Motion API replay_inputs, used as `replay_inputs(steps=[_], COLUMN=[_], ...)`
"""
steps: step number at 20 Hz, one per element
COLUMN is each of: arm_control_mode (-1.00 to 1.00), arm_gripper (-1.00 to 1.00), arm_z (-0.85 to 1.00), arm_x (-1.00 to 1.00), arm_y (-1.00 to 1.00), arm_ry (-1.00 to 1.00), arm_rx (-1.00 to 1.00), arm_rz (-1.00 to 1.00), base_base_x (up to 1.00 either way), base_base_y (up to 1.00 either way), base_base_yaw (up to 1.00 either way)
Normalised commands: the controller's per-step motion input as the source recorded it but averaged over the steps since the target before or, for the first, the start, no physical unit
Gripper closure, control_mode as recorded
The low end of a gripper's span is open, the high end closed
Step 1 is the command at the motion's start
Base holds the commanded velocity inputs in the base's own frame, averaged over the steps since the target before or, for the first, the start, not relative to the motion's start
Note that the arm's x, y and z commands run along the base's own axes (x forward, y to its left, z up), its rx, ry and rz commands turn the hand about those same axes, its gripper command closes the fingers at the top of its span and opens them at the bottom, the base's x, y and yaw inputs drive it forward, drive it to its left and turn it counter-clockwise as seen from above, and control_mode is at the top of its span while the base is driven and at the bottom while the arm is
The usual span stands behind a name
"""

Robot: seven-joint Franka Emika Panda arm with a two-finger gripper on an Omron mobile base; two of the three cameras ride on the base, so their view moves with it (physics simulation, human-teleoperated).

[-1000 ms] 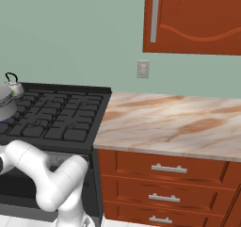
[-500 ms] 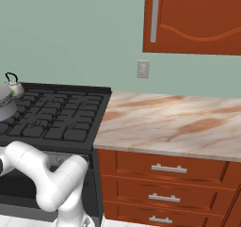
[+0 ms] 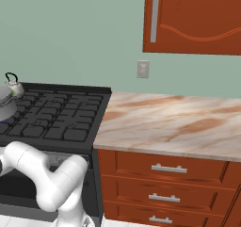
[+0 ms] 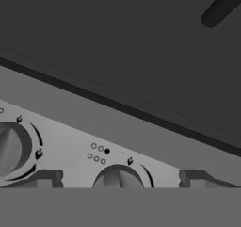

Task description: Pick the kettle from the cabinet and place it on a stove burner. Then pick the pot from the counter and place it on another stove burner. Finally, turn both burners on.

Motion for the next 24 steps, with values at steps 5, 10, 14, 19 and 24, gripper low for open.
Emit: replay_inputs(steps=[5,10,14,19,24], arm_control_mode=[-1.0,-1.0,-1.0,-1.0,-1.0], arm_gripper=[-1.0,-1.0,-1.0,-1.0,-1.0], arm_z=[0.03,0.15,0.12,0.06,0.12], arm_x=[-0.27,-0.34,-0.29,-0.23,-0.08], arm_y=[-0.03,-0.07,-0.17,-0.25,-0.3], arm_ry=[-0.03,-0.13,-0.13,-0.11,-0.07], arm_rx=[0.0,0.0,0.01,0.04,0.08], arm_rz=[0.0,0.0,0.0,0.0,0.0], base_base_x=[0.0,0.0,0.0,0.0,0.0], base_base_y=[0.0,0.0,0.0,0.0,0.0], base_base_yaw=[0.0,0.0,0.0,0.0,0.0])
